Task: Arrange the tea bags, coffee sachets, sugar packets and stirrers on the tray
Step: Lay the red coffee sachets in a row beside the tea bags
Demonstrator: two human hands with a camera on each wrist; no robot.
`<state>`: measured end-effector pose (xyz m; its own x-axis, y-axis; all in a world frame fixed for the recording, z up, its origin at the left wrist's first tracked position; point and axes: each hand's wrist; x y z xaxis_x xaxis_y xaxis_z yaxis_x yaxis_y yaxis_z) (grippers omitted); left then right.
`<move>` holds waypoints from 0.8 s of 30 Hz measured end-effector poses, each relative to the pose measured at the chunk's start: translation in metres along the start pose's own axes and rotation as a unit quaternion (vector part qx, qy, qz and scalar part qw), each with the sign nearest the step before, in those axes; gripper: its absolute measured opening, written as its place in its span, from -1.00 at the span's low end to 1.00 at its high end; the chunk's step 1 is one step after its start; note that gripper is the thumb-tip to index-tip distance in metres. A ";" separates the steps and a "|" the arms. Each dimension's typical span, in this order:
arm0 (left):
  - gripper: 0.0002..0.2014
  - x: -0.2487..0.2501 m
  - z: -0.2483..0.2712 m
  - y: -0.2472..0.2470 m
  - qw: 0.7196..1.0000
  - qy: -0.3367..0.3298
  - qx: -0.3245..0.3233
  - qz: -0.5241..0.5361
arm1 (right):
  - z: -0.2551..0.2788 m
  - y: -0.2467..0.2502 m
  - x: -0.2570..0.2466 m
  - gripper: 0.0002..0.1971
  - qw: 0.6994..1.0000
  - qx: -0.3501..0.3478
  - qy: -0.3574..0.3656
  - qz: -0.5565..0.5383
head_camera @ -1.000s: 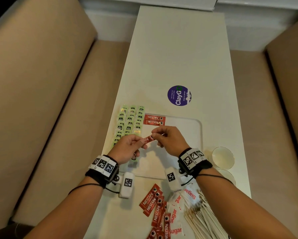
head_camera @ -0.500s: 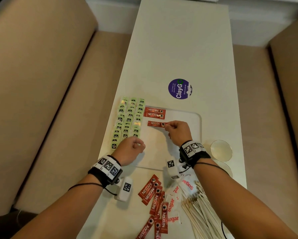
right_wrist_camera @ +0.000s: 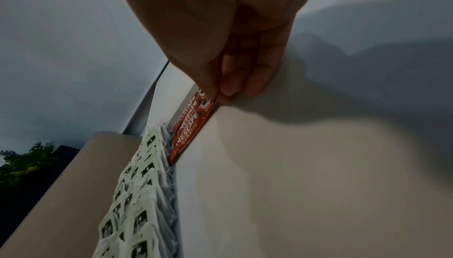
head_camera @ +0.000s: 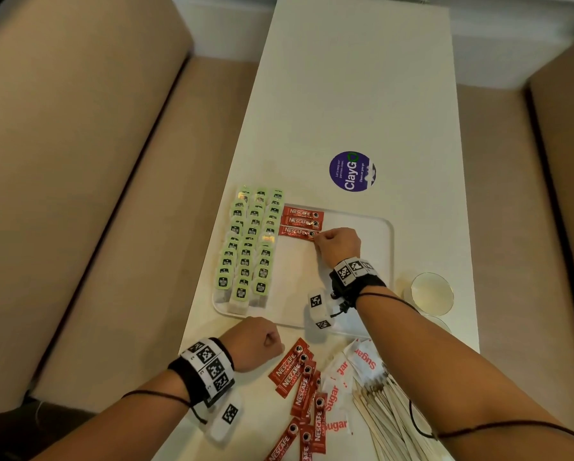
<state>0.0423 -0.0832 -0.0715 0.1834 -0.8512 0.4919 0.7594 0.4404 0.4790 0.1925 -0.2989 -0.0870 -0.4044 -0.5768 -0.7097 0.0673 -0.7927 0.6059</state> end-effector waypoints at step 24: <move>-0.58 0.015 0.013 -0.035 0.993 0.046 0.061 -0.084 | 0.163 0.024 0.040 -0.75 0.944 -0.241 0.152 0.165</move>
<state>0.0106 -0.1072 -0.0714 0.1206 -0.9358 0.3313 0.7033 0.3161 0.6368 0.0294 -0.3088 -0.0418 -0.0141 -0.7799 -0.6258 0.5800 -0.5162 0.6302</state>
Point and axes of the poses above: each hand's wrist, its own z-axis away from the middle knuckle, its own y-axis out of the back of the hand, x = y × z, and after that the axes turned 9 degrees about y, right-handed
